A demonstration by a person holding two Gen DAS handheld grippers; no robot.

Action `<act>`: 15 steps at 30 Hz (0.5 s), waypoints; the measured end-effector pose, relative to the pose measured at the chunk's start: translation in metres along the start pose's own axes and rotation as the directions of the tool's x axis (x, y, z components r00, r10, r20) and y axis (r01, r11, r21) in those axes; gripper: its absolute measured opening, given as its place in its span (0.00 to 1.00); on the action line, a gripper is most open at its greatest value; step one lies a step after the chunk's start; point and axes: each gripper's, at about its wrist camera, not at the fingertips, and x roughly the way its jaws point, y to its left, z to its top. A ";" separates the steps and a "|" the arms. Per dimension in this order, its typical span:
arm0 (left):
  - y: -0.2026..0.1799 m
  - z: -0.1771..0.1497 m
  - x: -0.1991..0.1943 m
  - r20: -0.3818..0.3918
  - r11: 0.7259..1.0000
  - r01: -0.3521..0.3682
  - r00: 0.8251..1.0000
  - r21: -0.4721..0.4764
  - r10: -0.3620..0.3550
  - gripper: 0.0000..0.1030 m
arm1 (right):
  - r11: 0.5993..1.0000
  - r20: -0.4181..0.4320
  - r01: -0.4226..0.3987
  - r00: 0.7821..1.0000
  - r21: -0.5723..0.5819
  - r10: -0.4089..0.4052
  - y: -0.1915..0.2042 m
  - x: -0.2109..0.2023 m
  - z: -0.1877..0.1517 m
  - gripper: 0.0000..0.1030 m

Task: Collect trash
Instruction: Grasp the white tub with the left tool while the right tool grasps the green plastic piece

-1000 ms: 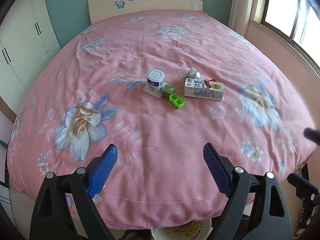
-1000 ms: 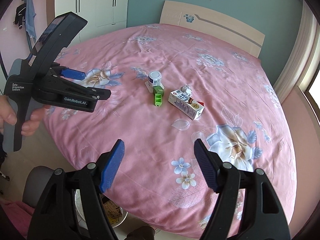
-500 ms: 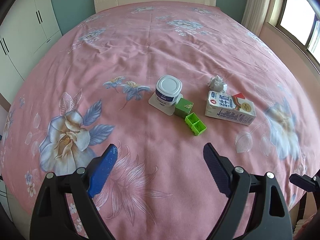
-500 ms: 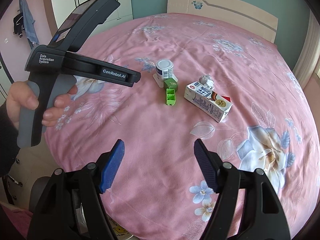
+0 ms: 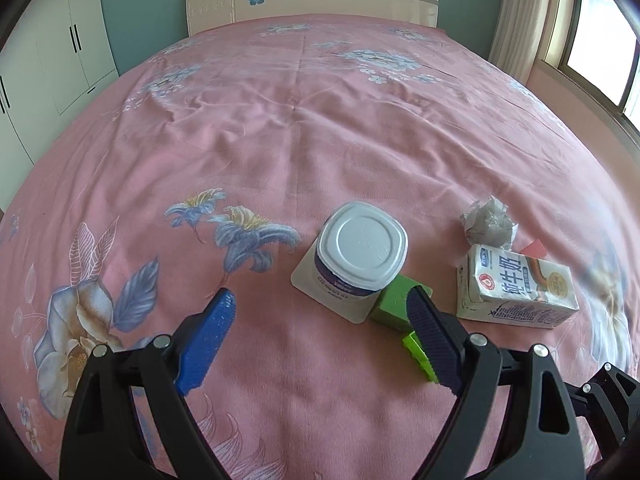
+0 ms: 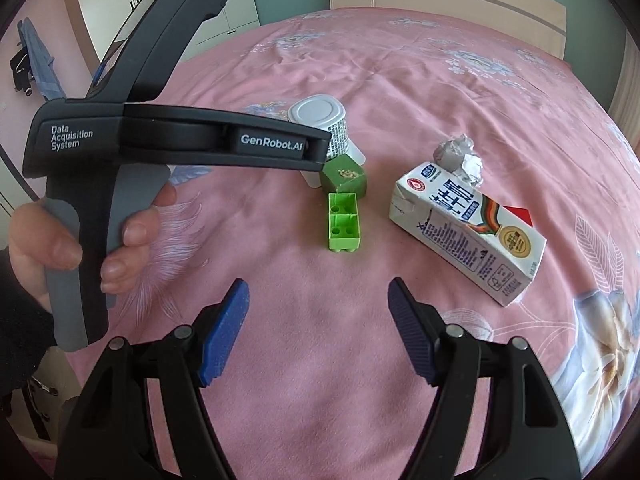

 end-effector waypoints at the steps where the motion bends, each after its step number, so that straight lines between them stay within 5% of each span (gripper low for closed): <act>1: 0.000 0.001 0.005 0.005 1.000 0.003 1.000 0.002 -0.003 0.87 | 1.000 -0.006 -0.006 1.000 0.005 0.006 -0.002 0.009 0.003 0.70; 7: 0.001 0.009 0.026 0.029 0.999 0.034 0.999 0.029 -0.035 0.87 | 0.999 -0.008 -0.009 1.000 0.041 0.010 -0.014 0.049 0.017 0.66; 13: -0.001 0.016 0.035 0.068 0.995 0.072 0.995 0.064 -0.077 0.86 | 0.997 -0.001 -0.028 1.000 0.074 0.028 -0.022 0.066 0.029 0.49; 15: -0.002 0.016 0.037 0.069 0.995 0.077 0.994 0.065 -0.082 0.79 | 0.997 -0.003 -0.023 1.000 0.080 0.023 -0.023 0.067 0.032 0.36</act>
